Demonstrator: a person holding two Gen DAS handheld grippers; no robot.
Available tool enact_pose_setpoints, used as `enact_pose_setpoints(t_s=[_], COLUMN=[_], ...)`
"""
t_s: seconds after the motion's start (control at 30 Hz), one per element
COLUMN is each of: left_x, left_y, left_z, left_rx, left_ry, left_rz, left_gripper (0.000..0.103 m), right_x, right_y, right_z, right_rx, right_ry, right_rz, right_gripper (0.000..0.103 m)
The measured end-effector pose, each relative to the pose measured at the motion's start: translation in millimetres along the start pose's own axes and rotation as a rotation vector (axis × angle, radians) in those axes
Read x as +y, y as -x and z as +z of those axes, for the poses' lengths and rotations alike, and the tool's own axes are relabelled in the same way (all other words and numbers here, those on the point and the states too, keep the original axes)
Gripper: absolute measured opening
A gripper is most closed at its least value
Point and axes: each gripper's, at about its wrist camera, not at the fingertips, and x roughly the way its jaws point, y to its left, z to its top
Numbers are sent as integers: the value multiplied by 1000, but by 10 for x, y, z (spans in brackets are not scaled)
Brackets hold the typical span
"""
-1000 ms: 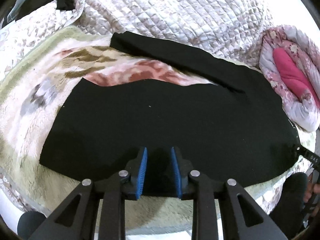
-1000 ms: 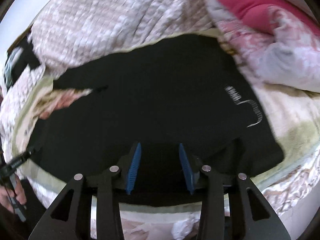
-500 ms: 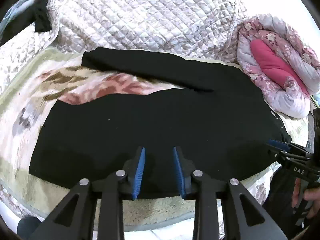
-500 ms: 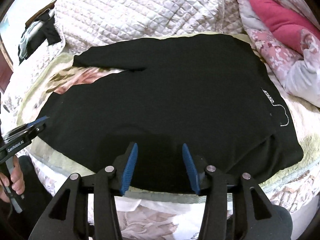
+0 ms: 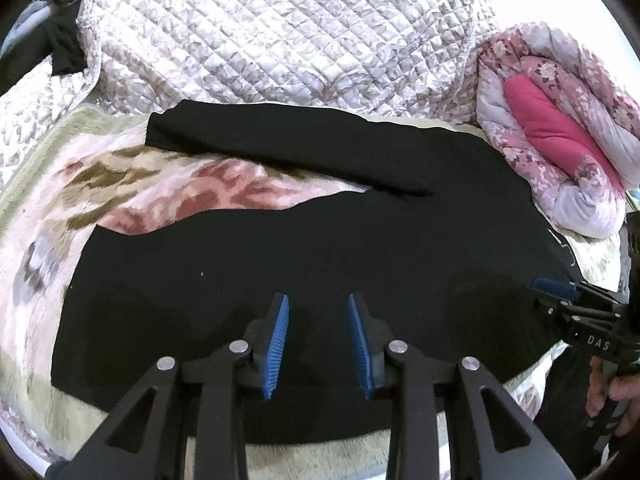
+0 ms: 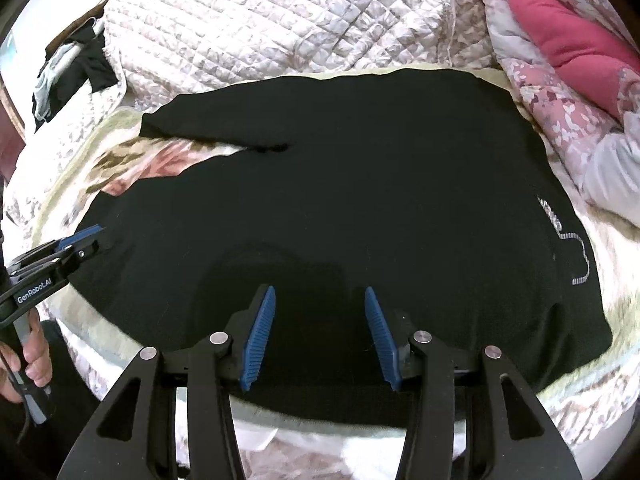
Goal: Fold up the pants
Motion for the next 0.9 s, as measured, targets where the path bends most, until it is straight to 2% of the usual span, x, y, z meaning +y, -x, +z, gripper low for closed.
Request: enact_pose_setpoints(t_s=[0.2, 0.47, 0.57, 0.7, 0.9], left_x=[119, 384, 481, 551, 606], left_y=[-172, -454, -680, -1081, -1643], left_z=[289, 991, 1273, 1595, 1899], left_rx=[4, -42, -41, -14, 17], left_ry=[-17, -36, -36, -41, -32], left_rz=[-11, -4, -4, 2, 12], left_gripper=[40, 53, 58, 58, 58], right_x=[-138, -312, -375, -400, -543], right_y=[-102, -344, -557, -866, -1313], right_z=[358, 1056, 1333, 1720, 2232], right_rx=[-20, -52, -35, -20, 5], right_ry=[3, 93, 134, 214, 260], right_rz=[25, 8, 11, 5, -8], right_gripper=[54, 60, 61, 62, 66])
